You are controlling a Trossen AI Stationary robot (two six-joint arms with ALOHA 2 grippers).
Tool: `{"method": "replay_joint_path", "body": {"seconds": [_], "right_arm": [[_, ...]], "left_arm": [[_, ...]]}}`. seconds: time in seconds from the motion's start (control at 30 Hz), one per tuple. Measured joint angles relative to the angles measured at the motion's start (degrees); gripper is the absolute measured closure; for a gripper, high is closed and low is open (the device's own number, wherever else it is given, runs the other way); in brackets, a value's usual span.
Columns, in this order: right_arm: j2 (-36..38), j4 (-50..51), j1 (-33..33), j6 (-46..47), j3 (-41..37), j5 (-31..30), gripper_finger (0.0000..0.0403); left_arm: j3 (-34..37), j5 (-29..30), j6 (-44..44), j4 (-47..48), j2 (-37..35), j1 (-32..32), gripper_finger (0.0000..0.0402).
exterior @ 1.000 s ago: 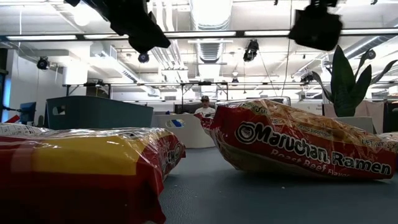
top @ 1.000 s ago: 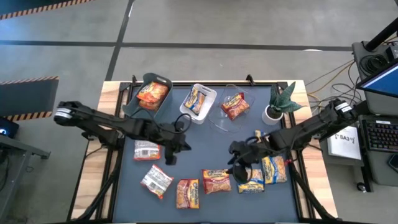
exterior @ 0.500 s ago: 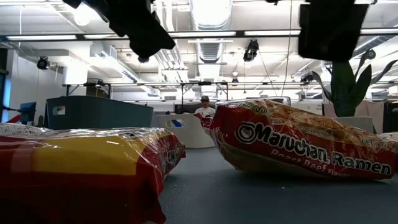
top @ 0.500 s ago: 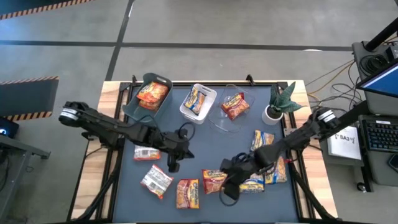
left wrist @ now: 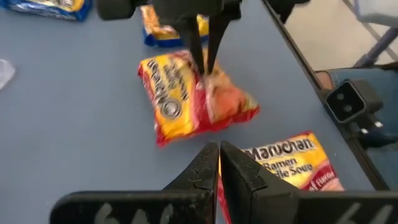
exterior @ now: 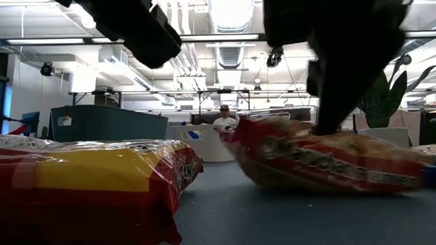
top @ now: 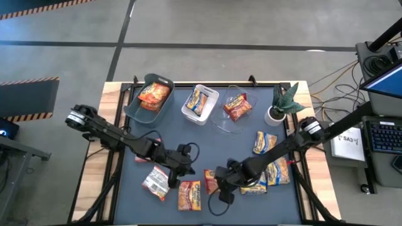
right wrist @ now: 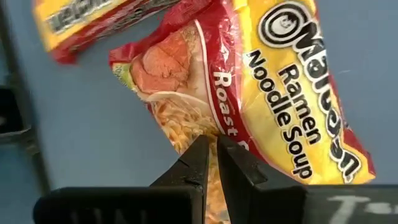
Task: Sort Maruchan noodles
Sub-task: Put the red noodle pack into the transparent bin
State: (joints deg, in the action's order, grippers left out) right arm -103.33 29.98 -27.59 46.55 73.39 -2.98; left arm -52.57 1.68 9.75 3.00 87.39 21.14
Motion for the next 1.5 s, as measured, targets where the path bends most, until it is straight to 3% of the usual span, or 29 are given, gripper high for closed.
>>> {"method": "replay_joint_path", "body": {"seconds": [0.07,0.17,0.23,0.4,0.5,0.87,1.17,1.3,1.5], "right_arm": [[-0.44,-0.52,0.66,-1.27,0.17,-4.68,0.0376],[-0.63,0.20,2.25,-1.82,0.06,-18.22,0.0376],[-0.26,-0.05,3.54,-4.27,0.06,-20.81,0.0376],[4.01,0.36,5.32,-2.10,0.28,-8.28,0.0376],[6.45,1.77,5.40,2.03,-0.40,-5.07,0.0376],[14.40,0.83,5.32,9.98,-11.29,-7.26,0.0376],[21.66,-20.51,7.20,18.67,-28.06,-10.76,0.0372],[23.70,-26.10,8.65,21.61,-32.14,-10.56,0.0341],[24.09,-26.01,9.25,27.19,-34.08,-10.55,0.0252]], "left_arm": [[0.00,0.82,-0.12,-0.32,-0.02,0.16,0.0401],[-0.01,0.89,-0.77,-1.51,0.00,0.14,0.0401],[0.01,1.04,-1.19,-1.51,0.03,0.16,0.0401],[0.17,7.21,-1.76,-0.75,0.15,0.18,0.0401],[0.17,11.36,-2.13,-0.65,1.54,-0.27,0.0402],[0.20,14.00,-2.80,-8.77,13.16,-4.45,0.0402],[0.06,13.89,-2.81,-7.15,14.56,-7.40,0.0402],[0.08,13.91,-2.56,-5.06,14.58,-8.19,0.0402],[0.12,13.87,-1.83,-4.50,14.82,-8.47,0.0402]]}}
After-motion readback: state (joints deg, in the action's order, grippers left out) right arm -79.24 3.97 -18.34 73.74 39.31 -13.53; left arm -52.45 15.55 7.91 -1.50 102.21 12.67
